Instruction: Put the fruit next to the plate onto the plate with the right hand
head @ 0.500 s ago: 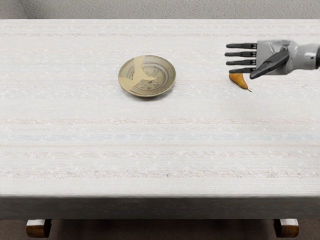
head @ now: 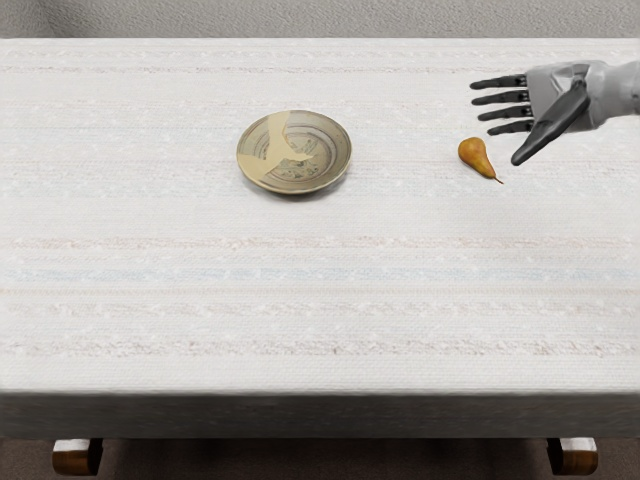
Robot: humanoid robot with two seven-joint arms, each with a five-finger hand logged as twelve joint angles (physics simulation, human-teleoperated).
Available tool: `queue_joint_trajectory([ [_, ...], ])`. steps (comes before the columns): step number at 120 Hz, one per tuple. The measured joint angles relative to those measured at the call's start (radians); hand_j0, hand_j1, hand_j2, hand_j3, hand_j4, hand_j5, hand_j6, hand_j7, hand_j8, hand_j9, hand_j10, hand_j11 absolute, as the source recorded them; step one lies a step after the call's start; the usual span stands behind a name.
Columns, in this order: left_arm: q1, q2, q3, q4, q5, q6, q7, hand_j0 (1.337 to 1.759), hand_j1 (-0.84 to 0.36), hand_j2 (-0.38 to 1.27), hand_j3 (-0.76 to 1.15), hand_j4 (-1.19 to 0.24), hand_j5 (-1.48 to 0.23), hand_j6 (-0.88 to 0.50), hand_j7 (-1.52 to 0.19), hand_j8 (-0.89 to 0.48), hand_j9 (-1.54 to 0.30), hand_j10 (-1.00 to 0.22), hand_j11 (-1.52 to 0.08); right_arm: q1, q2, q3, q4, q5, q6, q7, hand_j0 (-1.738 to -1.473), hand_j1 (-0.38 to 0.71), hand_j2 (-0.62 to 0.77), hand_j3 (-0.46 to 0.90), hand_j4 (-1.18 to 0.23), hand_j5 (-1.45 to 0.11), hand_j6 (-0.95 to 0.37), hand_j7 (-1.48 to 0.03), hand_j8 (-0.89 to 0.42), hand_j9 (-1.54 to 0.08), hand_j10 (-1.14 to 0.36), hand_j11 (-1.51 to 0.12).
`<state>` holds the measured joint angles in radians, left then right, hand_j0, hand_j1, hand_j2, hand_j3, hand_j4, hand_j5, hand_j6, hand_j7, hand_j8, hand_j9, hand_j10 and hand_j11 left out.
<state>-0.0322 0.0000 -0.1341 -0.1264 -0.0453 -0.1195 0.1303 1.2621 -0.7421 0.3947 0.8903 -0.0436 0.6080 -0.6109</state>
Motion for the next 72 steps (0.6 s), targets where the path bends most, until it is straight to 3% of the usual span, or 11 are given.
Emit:
queue_joint_trajectory([
  [28, 0.000, 0.000, 0.000, 0.000, 0.000, 0.000, 0.000, 1.658, 0.35, 0.00, 0.00, 0.00, 0.00, 0.00, 0.00, 0.00, 0.00, 0.00, 0.00, 0.052, 0.022, -0.028, 0.001, -0.168, -0.125, 0.000, -1.658, -0.35, 0.00, 0.00, 0.00, 0.00, 0.00, 0.00, 0.00, 0.00, 0.00, 0.00],
  [72, 0.000, 0.000, 0.000, 0.000, 0.000, 0.000, 0.000, 1.658, 0.35, 0.00, 0.00, 0.00, 0.00, 0.00, 0.00, 0.00, 0.00, 0.00, 0.00, 0.064, 0.182, -0.069, 0.000, -0.461, -0.478, 0.000, -1.658, -0.35, 0.00, 0.00, 0.00, 0.00, 0.00, 0.00, 0.00, 0.00, 0.00, 0.00],
])
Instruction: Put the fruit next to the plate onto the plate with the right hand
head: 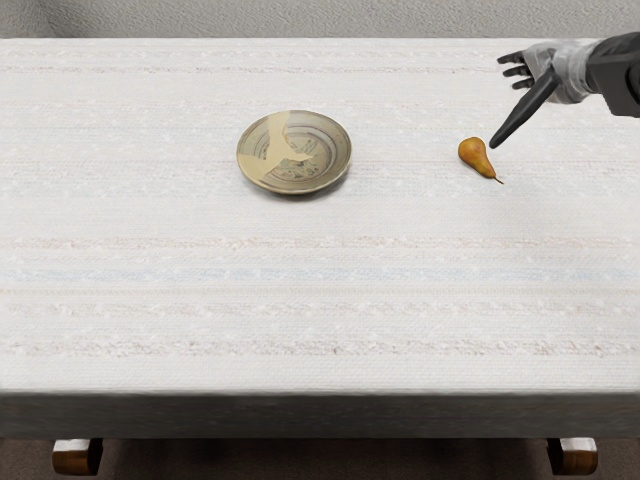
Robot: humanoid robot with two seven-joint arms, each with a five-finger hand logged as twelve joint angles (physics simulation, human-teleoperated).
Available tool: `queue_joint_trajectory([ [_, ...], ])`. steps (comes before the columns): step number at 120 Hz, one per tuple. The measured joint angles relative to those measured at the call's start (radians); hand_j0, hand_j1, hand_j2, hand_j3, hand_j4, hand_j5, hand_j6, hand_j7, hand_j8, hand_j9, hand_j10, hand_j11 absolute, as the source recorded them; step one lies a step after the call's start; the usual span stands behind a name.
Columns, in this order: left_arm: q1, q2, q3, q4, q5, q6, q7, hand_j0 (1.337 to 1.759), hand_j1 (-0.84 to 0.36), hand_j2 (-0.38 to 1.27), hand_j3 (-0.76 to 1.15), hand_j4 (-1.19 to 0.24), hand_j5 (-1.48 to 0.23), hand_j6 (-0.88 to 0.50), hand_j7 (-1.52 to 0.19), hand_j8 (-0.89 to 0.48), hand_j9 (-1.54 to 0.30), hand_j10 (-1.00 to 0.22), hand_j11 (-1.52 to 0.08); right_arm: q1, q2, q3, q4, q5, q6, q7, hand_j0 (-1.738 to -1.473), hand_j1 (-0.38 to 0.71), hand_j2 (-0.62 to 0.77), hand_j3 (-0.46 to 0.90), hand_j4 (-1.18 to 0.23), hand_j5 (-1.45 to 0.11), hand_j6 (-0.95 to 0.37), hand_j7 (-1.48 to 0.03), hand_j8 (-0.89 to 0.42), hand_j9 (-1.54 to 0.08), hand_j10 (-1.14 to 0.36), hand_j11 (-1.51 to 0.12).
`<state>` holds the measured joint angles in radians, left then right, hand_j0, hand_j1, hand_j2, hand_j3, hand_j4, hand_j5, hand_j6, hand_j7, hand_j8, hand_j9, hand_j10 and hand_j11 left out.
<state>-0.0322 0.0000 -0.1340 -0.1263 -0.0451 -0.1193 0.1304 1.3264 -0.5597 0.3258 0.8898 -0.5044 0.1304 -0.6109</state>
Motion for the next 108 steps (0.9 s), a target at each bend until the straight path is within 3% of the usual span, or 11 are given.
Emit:
queue_joint_trajectory([
  [60, 0.000, 0.000, 0.000, 0.000, 0.000, 0.000, 0.000, 1.658, 0.35, 0.00, 0.00, 0.00, 0.00, 0.00, 0.00, 0.00, 0.00, 0.00, 0.00, -0.010, 0.127, -0.170, 0.000, -0.063, -0.349, 0.000, -1.658, -0.35, 0.00, 0.00, 0.00, 0.00, -0.01, 0.00, 0.00, 0.00, 0.00, 0.00],
  [108, 0.000, 0.000, 0.000, 0.000, -0.001, 0.000, 0.000, 1.658, 0.35, 0.00, 0.00, 0.00, 0.00, 0.00, 0.00, 0.00, 0.00, 0.00, 0.00, -0.022, 0.183, -0.244, -0.003, -0.066, -0.520, 0.000, -1.658, -0.23, -0.02, 0.00, -0.11, -0.13, -0.11, -0.13, -0.11, -0.13, -0.11, -0.13],
])
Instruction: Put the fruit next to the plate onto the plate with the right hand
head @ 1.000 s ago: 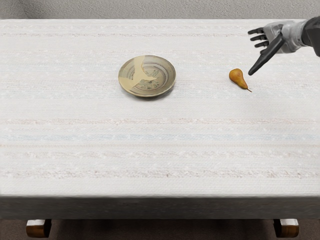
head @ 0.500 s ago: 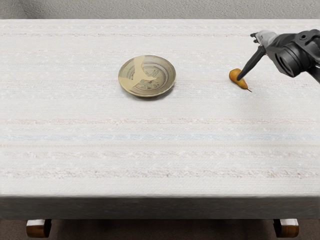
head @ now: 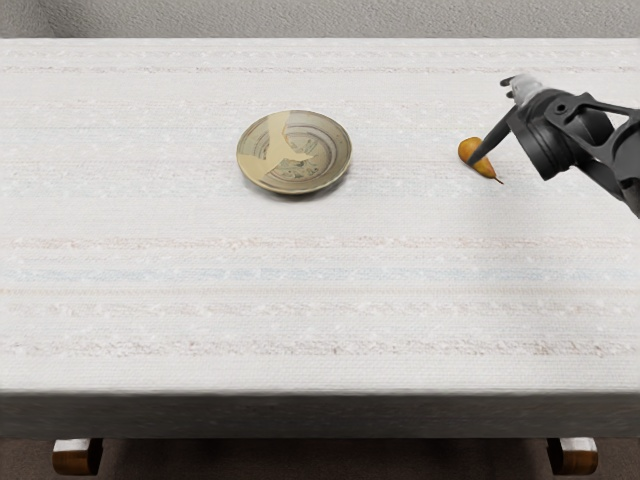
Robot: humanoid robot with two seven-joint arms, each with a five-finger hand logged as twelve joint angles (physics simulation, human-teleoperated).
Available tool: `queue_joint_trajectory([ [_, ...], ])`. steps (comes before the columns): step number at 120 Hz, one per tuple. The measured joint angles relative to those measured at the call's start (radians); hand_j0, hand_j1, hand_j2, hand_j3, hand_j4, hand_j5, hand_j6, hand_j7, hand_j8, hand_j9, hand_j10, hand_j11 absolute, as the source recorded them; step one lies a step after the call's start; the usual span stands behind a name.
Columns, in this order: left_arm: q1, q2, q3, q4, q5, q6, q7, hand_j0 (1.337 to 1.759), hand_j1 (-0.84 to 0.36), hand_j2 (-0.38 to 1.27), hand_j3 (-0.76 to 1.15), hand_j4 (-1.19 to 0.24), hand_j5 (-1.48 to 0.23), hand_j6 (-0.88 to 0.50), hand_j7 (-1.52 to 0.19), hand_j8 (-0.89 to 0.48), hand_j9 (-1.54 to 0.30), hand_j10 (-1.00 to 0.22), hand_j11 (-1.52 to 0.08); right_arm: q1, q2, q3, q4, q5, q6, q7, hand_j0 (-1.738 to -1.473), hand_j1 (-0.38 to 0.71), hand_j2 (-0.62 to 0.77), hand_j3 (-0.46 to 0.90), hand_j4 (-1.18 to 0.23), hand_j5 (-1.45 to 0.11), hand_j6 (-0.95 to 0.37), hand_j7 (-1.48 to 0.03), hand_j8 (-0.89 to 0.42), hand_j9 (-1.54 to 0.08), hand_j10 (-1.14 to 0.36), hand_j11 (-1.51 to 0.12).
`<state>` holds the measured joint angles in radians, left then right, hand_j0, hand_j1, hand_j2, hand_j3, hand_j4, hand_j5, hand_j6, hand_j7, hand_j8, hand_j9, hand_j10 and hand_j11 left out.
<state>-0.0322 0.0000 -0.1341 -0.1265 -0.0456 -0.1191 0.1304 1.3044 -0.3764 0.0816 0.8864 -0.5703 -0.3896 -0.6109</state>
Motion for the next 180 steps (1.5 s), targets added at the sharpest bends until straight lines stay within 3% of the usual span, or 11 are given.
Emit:
queue_joint_trajectory([
  [51, 0.000, 0.000, 0.000, 0.000, 0.000, 0.000, 0.000, 1.658, 0.35, 0.00, 0.00, 0.00, 0.00, 0.00, 0.00, 0.00, 0.00, 0.00, 0.00, -0.028, 0.098, -0.036, -0.054, 0.001, -0.102, 0.000, -1.658, -0.19, -0.03, 0.00, -0.14, -0.17, -0.14, -0.17, -0.14, -0.17, -0.14, -0.17],
  [122, 0.000, 0.000, 0.000, 0.001, 0.000, 0.000, 0.000, 1.658, 0.35, 0.00, 0.00, 0.00, 0.00, 0.00, 0.00, 0.00, 0.00, 0.00, 0.00, -0.045, 0.245, -0.047, -0.351, 0.010, -0.026, 0.000, -1.658, -0.18, -0.03, 0.00, -0.14, -0.19, -0.15, -0.19, -0.14, -0.19, -0.14, -0.19],
  [180, 0.000, 0.000, 0.000, 0.000, 0.000, 0.000, 0.000, 1.658, 0.35, 0.00, 0.00, 0.00, 0.00, 0.00, 0.00, 0.00, 0.00, 0.00, 0.00, -0.044, 0.280, -0.046, -0.398, 0.012, 0.079, 0.000, -1.658, -0.15, -0.03, 0.00, -0.17, -0.21, -0.17, -0.21, -0.17, -0.21, -0.16, -0.21],
])
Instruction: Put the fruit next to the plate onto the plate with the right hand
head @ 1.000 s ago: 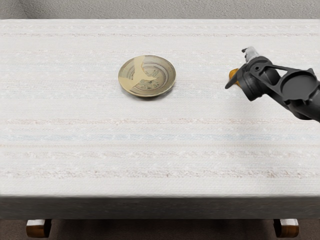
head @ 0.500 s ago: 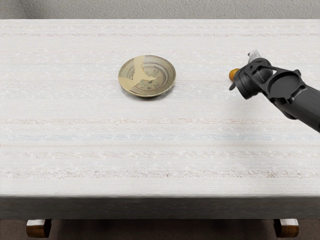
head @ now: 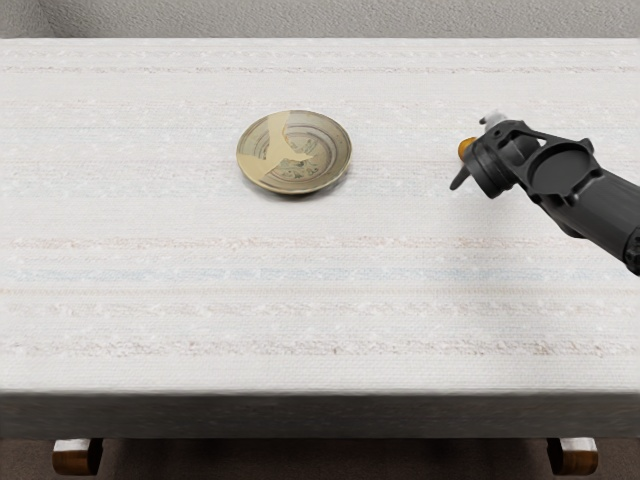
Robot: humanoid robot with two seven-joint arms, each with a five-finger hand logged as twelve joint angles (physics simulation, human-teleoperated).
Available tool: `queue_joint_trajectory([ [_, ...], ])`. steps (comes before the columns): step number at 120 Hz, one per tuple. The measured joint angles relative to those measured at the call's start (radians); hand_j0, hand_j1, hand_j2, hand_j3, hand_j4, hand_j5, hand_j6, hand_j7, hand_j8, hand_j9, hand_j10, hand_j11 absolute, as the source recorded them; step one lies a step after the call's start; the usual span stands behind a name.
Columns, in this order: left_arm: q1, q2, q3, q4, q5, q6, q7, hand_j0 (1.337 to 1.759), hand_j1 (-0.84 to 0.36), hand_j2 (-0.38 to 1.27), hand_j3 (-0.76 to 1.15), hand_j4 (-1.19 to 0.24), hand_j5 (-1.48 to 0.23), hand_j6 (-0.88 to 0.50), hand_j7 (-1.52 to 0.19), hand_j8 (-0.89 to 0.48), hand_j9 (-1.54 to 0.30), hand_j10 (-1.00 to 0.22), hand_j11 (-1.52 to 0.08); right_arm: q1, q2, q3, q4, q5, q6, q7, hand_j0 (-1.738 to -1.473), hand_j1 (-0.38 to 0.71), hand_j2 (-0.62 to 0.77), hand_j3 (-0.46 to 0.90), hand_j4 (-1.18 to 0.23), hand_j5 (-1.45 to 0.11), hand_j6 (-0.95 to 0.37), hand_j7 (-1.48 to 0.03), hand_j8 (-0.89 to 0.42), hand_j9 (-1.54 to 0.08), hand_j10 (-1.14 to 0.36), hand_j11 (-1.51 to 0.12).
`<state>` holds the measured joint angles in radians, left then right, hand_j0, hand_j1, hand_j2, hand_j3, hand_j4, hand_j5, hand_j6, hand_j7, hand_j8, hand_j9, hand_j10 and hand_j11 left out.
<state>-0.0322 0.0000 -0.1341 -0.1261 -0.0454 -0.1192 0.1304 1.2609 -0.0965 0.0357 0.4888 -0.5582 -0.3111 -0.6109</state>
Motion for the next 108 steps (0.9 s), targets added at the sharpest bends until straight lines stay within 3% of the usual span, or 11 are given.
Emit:
queue_joint_trajectory([
  [56, 0.000, 0.000, 0.000, 0.000, 0.000, 0.000, 0.000, 1.658, 0.35, 0.00, 0.00, 0.00, 0.00, 0.00, 0.00, 0.00, 0.00, 0.00, 0.00, 0.001, 0.001, 0.002, -0.011, 0.000, 0.048, 0.000, -1.658, -0.04, -0.05, 0.00, -0.26, -0.33, -0.26, -0.33, -0.26, -0.33, -0.26, -0.33],
  [77, 0.000, 0.000, 0.000, 0.000, 0.000, 0.000, 0.000, 1.658, 0.35, 0.00, 0.00, 0.00, 0.00, 0.00, 0.00, 0.00, 0.00, 0.00, 0.00, 0.001, 0.004, 0.006, -0.055, 0.001, 0.038, 0.026, -1.658, -0.04, -0.05, 0.00, -0.26, -0.33, -0.26, -0.33, -0.26, -0.33, -0.26, -0.33],
  [108, 0.000, 0.000, 0.000, 0.000, 0.000, 0.000, 0.000, 1.658, 0.35, 0.00, 0.00, 0.00, 0.00, 0.00, 0.00, 0.00, 0.00, 0.00, 0.00, -0.001, 0.084, -0.001, -0.180, 0.002, -0.052, 0.080, -1.658, -0.05, -0.05, 0.00, -0.26, -0.33, -0.26, -0.33, -0.26, -0.33, -0.26, -0.33],
])
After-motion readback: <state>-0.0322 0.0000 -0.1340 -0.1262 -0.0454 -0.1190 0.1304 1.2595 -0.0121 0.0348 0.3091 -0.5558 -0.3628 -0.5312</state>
